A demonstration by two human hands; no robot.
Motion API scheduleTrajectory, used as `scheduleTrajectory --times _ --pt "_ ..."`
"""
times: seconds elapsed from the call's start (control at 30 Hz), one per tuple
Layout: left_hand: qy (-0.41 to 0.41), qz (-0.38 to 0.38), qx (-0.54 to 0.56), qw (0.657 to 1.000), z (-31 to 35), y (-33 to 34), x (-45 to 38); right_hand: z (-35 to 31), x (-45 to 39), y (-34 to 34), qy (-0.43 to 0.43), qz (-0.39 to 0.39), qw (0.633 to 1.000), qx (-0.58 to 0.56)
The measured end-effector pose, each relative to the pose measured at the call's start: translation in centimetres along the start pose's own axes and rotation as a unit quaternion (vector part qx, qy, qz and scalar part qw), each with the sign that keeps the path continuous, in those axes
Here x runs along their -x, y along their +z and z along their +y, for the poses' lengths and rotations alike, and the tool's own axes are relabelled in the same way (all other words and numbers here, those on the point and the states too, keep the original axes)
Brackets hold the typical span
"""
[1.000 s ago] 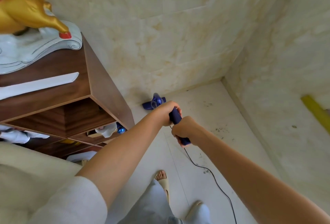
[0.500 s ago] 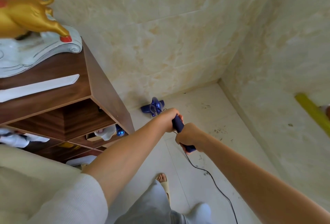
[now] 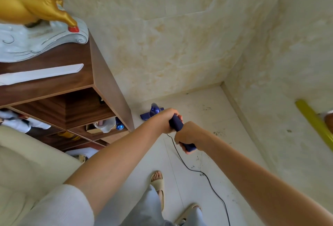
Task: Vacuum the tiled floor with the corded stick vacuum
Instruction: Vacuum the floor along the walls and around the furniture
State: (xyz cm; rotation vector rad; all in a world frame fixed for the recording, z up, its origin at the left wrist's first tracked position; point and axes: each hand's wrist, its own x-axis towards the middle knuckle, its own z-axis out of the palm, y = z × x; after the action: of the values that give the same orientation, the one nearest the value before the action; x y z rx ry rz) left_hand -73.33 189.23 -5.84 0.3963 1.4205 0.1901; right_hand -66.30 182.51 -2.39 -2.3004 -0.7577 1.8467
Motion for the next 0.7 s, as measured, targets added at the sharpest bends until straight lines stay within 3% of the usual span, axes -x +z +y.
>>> scheduleTrajectory --times 0.13,0.43,0.7 --pt "0.038 0.015 -0.047 0.998 -0.5 -0.5 -0.9 0.4 -1.3 1.3 -0.011 -0.007 1.0 0.003" --pt "0.001 -0.049 -0.004 0.999 0.0 -4.1 -2.5 -1.1 -0.7 3.3 -0.008 -0.024 1.0 0.0" --pt "0.012 -0.043 -0.017 0.999 1.7 -3.8 -4.1 -2.3 -2.6 3.6 -0.014 0.004 1.0 -0.009"
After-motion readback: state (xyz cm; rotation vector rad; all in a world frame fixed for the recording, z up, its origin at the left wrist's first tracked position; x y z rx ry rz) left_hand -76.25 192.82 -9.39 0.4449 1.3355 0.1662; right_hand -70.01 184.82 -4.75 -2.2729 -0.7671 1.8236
